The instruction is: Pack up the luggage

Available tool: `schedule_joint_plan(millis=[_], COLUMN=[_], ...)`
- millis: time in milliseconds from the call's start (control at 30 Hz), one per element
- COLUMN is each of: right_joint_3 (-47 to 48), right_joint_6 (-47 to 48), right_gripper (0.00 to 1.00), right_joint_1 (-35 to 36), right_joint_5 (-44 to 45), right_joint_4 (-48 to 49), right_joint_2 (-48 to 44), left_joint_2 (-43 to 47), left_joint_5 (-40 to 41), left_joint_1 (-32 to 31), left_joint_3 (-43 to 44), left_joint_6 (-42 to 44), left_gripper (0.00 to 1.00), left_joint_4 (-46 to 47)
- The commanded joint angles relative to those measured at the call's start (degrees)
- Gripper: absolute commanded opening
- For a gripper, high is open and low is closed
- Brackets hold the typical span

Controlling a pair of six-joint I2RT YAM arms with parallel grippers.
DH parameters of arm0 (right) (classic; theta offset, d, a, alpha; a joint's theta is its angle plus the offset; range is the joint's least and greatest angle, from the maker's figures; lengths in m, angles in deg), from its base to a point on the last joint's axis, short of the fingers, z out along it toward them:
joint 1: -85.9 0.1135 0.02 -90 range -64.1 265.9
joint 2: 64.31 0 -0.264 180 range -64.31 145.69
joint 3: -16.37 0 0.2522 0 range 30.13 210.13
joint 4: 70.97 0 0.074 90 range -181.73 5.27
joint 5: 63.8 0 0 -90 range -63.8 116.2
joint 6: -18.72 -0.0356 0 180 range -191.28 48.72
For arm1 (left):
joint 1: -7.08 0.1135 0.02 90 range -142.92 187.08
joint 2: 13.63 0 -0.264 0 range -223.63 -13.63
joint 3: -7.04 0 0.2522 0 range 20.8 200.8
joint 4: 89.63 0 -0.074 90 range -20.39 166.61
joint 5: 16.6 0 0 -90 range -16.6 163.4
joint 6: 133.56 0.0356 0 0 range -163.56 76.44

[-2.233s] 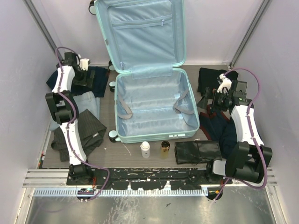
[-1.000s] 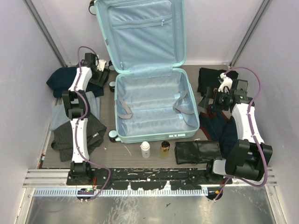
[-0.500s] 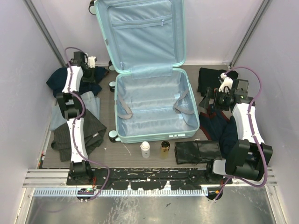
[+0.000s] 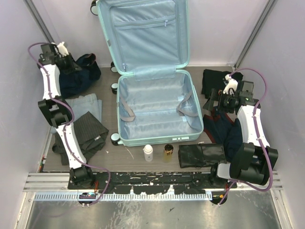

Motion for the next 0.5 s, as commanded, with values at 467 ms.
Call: schedule_joint_plan(millis=[467], right_joint_3=[1.8], right_joint_6=[0.7], right_gripper=[1.00], right_joint_1=[-0.2], right_joint_5=[-1.5], right_joint_4=[0.1], right_joint_2=[-1.6], left_joint_2=[3.3], left_joint_5=[21.4], left_joint_1=[-13.4], left_joint_3=[-13.5], left_joint_6=[20.3], left_gripper=[0.00], left_joint_4=[5.8])
